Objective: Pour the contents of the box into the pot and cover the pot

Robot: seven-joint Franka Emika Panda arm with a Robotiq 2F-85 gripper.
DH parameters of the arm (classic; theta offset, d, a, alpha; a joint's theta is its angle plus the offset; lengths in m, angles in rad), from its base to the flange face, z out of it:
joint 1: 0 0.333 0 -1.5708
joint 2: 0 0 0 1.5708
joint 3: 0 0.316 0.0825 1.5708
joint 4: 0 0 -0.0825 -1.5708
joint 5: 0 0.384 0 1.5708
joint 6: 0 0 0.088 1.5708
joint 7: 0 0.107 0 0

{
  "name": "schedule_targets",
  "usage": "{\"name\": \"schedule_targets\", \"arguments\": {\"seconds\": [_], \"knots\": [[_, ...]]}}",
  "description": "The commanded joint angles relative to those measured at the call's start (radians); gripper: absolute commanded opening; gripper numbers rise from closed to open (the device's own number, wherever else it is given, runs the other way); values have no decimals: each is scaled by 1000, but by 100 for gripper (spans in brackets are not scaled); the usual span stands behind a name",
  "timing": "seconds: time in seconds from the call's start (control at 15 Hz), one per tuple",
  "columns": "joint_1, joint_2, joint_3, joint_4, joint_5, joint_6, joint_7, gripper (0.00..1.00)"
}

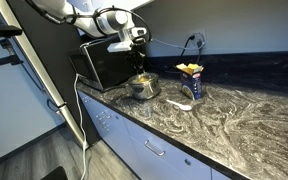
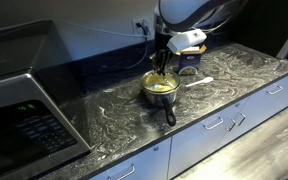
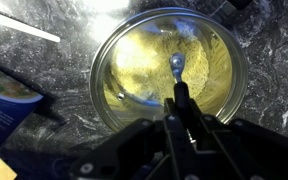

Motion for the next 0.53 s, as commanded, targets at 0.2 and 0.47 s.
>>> {"name": "schedule_targets", "arguments": {"seconds": [0.2, 0.47], "knots": [[2, 14, -2, 47, 17, -36, -2, 4], [0, 5, -1, 35, 20, -33, -1, 4]]}}
